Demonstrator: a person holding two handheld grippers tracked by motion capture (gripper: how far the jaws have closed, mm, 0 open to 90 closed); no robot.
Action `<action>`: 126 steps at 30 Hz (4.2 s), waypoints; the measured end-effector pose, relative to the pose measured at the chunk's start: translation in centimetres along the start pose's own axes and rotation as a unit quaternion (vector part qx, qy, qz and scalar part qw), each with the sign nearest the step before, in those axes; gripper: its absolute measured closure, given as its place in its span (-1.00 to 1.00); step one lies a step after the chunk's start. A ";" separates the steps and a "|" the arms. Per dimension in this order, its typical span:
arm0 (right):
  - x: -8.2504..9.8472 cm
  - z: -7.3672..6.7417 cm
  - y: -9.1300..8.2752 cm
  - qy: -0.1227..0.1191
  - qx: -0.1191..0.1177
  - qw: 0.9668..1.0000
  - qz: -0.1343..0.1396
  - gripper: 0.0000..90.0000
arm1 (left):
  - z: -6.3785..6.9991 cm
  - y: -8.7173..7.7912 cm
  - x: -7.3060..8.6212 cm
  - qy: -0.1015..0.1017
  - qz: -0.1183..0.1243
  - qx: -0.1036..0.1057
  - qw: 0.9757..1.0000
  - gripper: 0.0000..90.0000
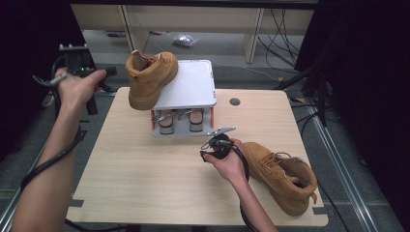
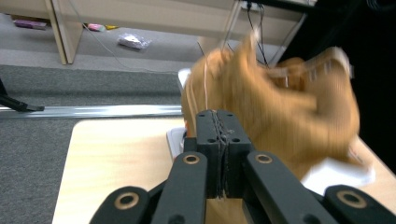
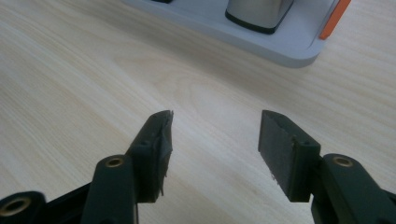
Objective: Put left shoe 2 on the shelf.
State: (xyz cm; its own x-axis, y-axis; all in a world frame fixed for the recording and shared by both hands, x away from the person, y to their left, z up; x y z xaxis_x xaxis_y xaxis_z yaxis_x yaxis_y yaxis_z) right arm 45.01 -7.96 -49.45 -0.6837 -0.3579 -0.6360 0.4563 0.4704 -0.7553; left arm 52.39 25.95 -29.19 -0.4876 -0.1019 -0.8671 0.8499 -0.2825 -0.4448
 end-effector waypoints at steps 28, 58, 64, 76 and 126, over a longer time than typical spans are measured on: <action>-0.1 -0.2 -0.2 -0.005 0.001 1.000 0.005 0.17 | 1.1 0.8 9.5 0.059 -0.015 0.035 0.998 0.99; -0.1 -0.2 0.0 -0.005 -0.001 1.000 0.006 0.14 | 3.1 3.2 10.4 0.082 -0.055 0.015 0.995 1.00; 0.0 -0.3 -0.1 0.002 -0.005 1.000 0.001 0.14 | 4.2 3.8 10.0 0.087 -0.055 0.025 0.994 1.00; 0.0 -0.1 -0.3 0.010 -0.003 1.000 0.005 0.14 | 6.0 5.4 9.6 0.095 -0.061 0.034 0.993 1.00; -4.5 3.3 -4.1 -0.040 0.047 0.998 -0.021 0.09 | 4.3 2.8 12.0 0.092 -0.016 0.045 0.995 0.13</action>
State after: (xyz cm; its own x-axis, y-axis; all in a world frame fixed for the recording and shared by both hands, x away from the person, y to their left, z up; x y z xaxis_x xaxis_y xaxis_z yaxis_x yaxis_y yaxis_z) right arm 48.10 -10.93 -44.05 -0.6573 -0.4417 -0.6107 0.4818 0.3769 -0.7911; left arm 48.05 19.86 -39.86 -0.4627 0.0824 -0.8827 0.8093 -0.3673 -0.4585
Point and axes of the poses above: each handheld gripper's, and its own axes: y roughly forward along the jaws, x roughly out of its underside, z roughly to its right, the point moved 5 cm from there along y, roughly forward along the jaws, and after that the axes turned 3 degrees about -x, right-handed, at the moved point
